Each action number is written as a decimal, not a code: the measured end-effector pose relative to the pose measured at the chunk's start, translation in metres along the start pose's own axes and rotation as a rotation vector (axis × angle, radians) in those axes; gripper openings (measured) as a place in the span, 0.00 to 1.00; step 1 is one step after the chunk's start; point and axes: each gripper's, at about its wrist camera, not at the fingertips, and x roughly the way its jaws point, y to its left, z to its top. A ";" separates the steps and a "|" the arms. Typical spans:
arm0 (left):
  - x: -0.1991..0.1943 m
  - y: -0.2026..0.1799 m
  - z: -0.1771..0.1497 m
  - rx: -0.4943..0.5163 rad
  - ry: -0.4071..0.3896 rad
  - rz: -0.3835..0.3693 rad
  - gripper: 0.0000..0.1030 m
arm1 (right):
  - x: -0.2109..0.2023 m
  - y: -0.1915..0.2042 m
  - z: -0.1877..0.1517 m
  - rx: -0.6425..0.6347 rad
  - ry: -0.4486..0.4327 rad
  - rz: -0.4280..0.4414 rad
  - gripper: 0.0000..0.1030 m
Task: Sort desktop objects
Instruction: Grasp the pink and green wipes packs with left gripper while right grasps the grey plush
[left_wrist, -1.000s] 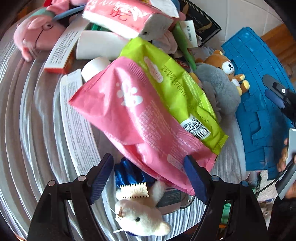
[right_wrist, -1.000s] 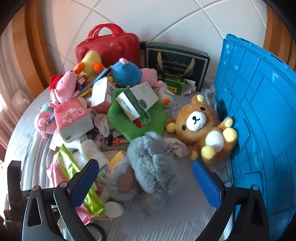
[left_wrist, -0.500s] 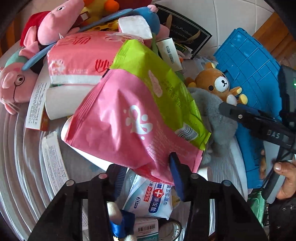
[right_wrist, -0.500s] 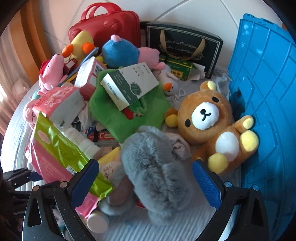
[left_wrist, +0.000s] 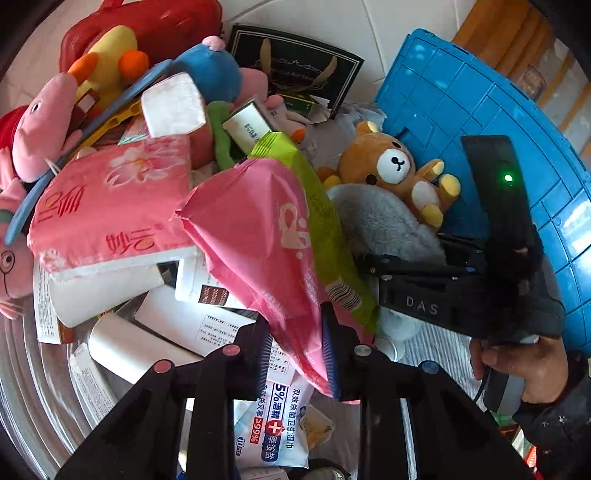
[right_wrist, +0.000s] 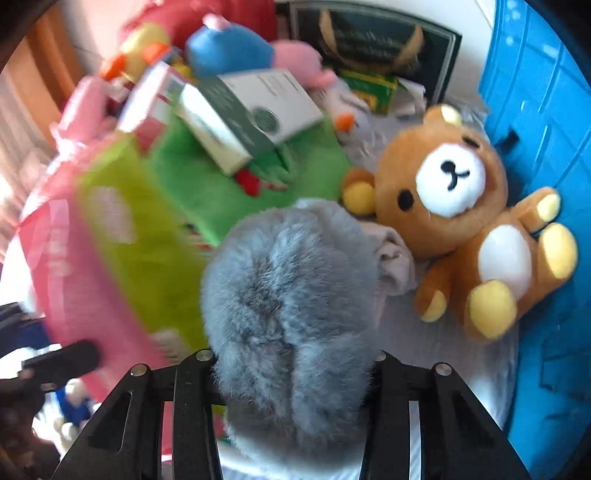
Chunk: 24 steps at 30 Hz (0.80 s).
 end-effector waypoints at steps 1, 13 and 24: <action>-0.003 -0.002 0.002 0.011 -0.006 -0.013 0.22 | -0.009 0.002 -0.002 0.000 -0.024 -0.006 0.38; 0.016 -0.030 0.003 0.125 0.081 -0.079 0.18 | -0.040 -0.025 -0.007 0.167 -0.059 0.015 0.39; 0.055 -0.054 -0.007 0.167 0.151 -0.139 0.19 | -0.050 -0.045 -0.027 0.256 -0.061 -0.037 0.39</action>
